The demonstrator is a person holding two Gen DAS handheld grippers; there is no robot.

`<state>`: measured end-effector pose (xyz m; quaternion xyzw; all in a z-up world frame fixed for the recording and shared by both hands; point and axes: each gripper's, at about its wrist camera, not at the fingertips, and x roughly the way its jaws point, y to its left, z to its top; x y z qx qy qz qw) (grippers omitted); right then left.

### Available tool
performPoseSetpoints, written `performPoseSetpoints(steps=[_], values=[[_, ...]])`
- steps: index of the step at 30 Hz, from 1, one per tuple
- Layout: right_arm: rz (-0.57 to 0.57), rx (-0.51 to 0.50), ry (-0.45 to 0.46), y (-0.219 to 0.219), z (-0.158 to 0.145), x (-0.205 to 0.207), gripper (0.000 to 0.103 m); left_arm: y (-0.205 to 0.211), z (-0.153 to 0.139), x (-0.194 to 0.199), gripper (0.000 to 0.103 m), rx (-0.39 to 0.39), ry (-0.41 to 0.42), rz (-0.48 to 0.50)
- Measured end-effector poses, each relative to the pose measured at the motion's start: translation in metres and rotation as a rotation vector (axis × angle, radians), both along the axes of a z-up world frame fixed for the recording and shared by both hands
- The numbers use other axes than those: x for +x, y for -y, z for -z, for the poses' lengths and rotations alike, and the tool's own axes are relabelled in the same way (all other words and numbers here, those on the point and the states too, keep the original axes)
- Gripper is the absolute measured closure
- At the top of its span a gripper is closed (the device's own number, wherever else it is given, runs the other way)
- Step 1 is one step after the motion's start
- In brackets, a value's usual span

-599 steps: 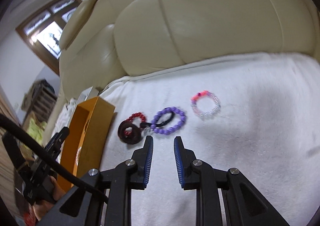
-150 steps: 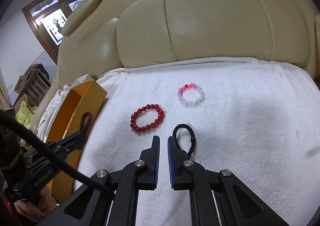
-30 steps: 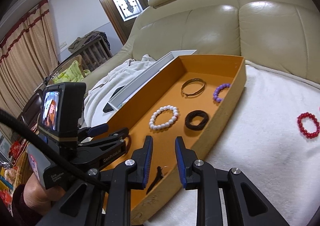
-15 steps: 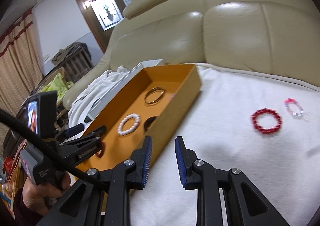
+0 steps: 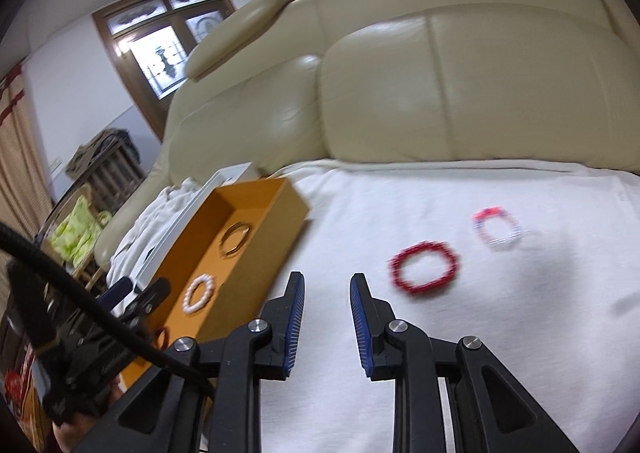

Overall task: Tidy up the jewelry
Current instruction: 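Move both grippers back over the bracelets on the towel, then grasp the pink-purple bead bracelet with the right gripper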

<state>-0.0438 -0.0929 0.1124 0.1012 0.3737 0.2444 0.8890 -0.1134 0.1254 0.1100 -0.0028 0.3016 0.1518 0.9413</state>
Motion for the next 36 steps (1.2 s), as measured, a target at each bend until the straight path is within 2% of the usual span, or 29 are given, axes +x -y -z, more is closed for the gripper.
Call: performPoseSetpoints(steps=[3,7,12,15,24,36], values=[[0.065,0.001,-0.003,0.028,-0.005,0.013,0.077,0.024,0.000,0.003,0.024,0.034,0.008,0.060],[0.165,0.010,-0.014,0.067,-0.009,0.028,0.077,0.053,0.009,0.013,0.024,0.070,-0.031,0.128],[0.274,0.018,-0.014,0.108,-0.014,0.040,0.077,0.085,0.024,0.027,0.023,0.074,-0.099,0.198],[0.308,0.043,-0.032,0.124,-0.014,0.044,0.077,0.097,0.031,0.033,0.024,0.047,-0.138,0.229],[0.333,0.037,-0.065,0.144,-0.010,0.047,0.077,0.124,0.051,0.045,0.024,0.057,-0.198,0.240],[0.360,0.058,-0.134,0.148,0.008,0.056,0.077,0.118,0.066,0.073,0.024,-0.064,-0.263,0.232]])
